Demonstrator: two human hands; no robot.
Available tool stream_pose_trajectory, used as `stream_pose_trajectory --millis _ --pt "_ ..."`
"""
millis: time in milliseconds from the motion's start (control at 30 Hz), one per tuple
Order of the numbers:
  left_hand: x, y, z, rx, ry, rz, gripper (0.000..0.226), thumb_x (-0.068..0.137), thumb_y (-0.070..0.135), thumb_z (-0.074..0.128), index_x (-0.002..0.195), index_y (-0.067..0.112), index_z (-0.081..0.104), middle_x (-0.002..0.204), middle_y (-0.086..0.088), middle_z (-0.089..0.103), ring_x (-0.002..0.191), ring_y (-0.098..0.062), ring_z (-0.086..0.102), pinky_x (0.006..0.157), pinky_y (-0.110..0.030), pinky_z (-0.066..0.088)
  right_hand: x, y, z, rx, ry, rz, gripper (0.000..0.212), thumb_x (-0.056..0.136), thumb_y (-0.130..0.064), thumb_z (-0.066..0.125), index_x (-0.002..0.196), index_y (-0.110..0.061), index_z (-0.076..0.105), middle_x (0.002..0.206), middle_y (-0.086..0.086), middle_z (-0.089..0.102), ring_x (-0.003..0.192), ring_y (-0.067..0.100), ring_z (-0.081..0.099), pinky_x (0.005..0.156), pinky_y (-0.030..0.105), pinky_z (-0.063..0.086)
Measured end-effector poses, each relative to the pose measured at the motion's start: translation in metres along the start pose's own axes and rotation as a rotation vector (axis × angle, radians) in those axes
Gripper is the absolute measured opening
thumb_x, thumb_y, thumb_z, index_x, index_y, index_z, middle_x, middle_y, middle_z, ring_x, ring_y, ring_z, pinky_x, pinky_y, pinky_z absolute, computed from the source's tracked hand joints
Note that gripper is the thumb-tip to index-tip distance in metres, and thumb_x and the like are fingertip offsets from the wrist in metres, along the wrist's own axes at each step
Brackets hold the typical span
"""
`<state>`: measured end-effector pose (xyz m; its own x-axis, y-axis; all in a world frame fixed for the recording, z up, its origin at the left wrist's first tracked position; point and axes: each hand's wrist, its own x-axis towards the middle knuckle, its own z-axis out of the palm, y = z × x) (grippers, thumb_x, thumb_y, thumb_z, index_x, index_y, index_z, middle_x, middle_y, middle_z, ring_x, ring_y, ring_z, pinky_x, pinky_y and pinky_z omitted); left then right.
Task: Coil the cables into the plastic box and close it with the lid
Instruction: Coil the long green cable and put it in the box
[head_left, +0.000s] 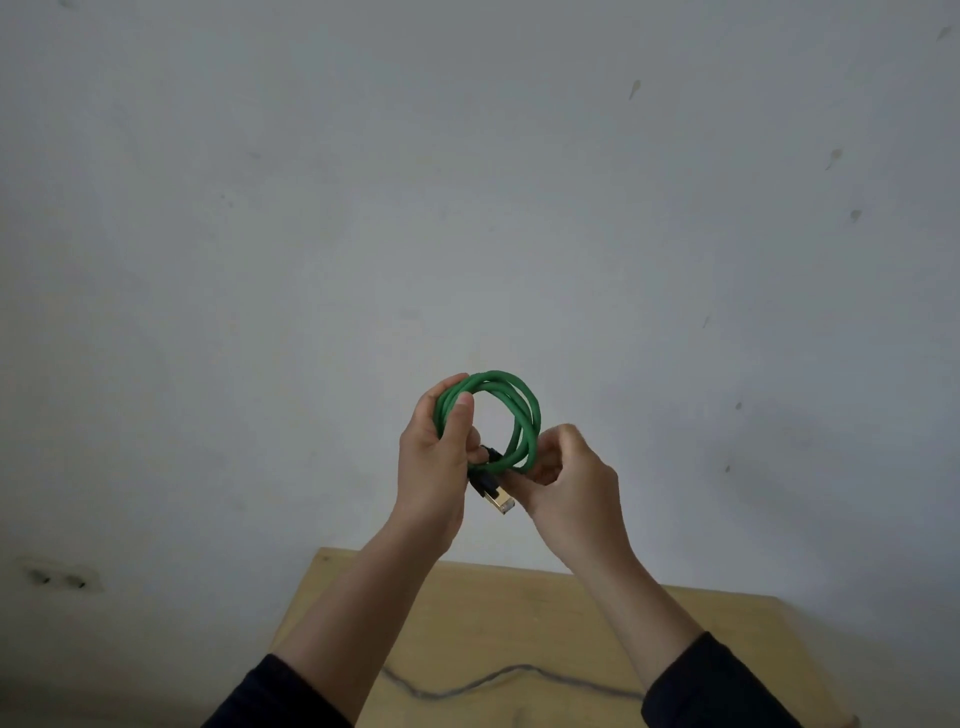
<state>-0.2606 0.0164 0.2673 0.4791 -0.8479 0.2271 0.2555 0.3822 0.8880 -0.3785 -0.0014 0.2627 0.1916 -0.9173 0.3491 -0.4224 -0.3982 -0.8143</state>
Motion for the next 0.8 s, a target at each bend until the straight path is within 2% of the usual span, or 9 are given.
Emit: stream_pose_trajectory --millis 67,133,233,400,567,667,733,800 --pt "-0.001 -0.001 0.0 0.047 -0.01 0.033 0.022 0.096 0.016 0.047 0.114 0.017 0.058 0.059 0.005 0.038 0.05 -0.008 0.037 0.049 -0.019 0.039 0.0 -0.001 -0.003 0.061 -0.086 0.093 0.026 0.071 -0.032 0.076 0.08 -0.015 0.06 0.073 0.004 0.067 0.06 0.016 0.055 0.051 0.013 0.038" --pt "-0.002 -0.001 0.0 0.113 -0.02 0.076 0.02 0.096 0.017 0.047 0.111 0.021 0.059 0.058 0.008 0.04 0.051 -0.009 0.039 0.05 -0.019 0.041 0.0 -0.002 -0.004 0.154 -0.157 0.143 0.01 0.075 -0.025 0.071 0.08 -0.018 0.065 0.071 0.003 0.067 0.059 0.02 0.054 0.058 0.025 0.041" --pt "-0.001 -0.001 -0.002 0.155 -0.033 0.09 0.019 0.096 0.018 0.047 0.108 0.025 0.06 0.056 0.012 0.043 0.052 -0.009 0.041 0.055 -0.023 0.042 -0.003 -0.002 -0.004 0.205 -0.164 0.141 0.002 0.079 -0.019 0.067 0.079 -0.02 0.065 0.062 -0.006 0.06 0.048 0.005 0.044 0.055 0.024 0.037" --pt "-0.001 -0.005 -0.005 0.34 -0.03 0.175 0.02 0.097 0.026 0.044 0.112 0.03 0.056 0.057 0.011 0.051 0.058 -0.009 0.053 0.062 -0.028 0.049 -0.007 -0.004 0.001 0.261 -0.031 0.167 0.008 0.084 -0.016 0.065 0.083 -0.024 0.064 0.067 -0.006 0.069 0.044 -0.001 0.049 0.055 0.021 0.039" --pt "-0.001 -0.014 -0.01 0.474 0.01 0.197 0.021 0.099 0.03 0.037 0.114 0.035 0.049 0.077 0.005 0.056 0.074 -0.006 0.058 0.067 -0.021 0.045 -0.006 -0.006 -0.005 0.356 -0.017 0.225 0.015 0.081 -0.014 0.068 0.087 -0.028 0.065 0.072 -0.004 0.073 0.046 -0.003 0.051 0.062 0.024 0.044" --pt "-0.002 -0.016 -0.011 0.371 -0.029 0.114 0.022 0.099 0.032 0.034 0.116 0.036 0.048 0.101 0.008 0.059 0.094 -0.001 0.063 0.078 -0.028 0.052 -0.006 -0.005 -0.009 0.345 -0.028 0.177 0.018 0.08 -0.007 0.066 0.085 -0.024 0.065 0.073 -0.003 0.072 0.046 -0.003 0.051 0.058 0.019 0.043" --pt "-0.002 -0.015 -0.01 0.297 -0.044 0.07 0.023 0.1 0.032 0.034 0.118 0.034 0.048 0.109 0.008 0.056 0.093 0.0 0.065 0.073 -0.028 0.055 -0.007 -0.006 -0.011 0.296 -0.041 0.117 0.016 0.081 -0.007 0.067 0.086 -0.021 0.062 0.072 -0.004 0.071 0.048 -0.004 0.054 0.056 0.014 0.042" --pt "-0.003 -0.016 -0.01 0.324 -0.018 0.079 0.021 0.1 0.03 0.035 0.116 0.036 0.048 0.11 0.008 0.058 0.091 0.0 0.066 0.074 -0.032 0.057 -0.007 -0.006 -0.012 0.162 -0.028 0.002 0.025 0.081 -0.008 0.067 0.096 -0.024 0.055 0.074 -0.007 0.07 0.059 -0.004 0.06 0.057 0.008 0.042"
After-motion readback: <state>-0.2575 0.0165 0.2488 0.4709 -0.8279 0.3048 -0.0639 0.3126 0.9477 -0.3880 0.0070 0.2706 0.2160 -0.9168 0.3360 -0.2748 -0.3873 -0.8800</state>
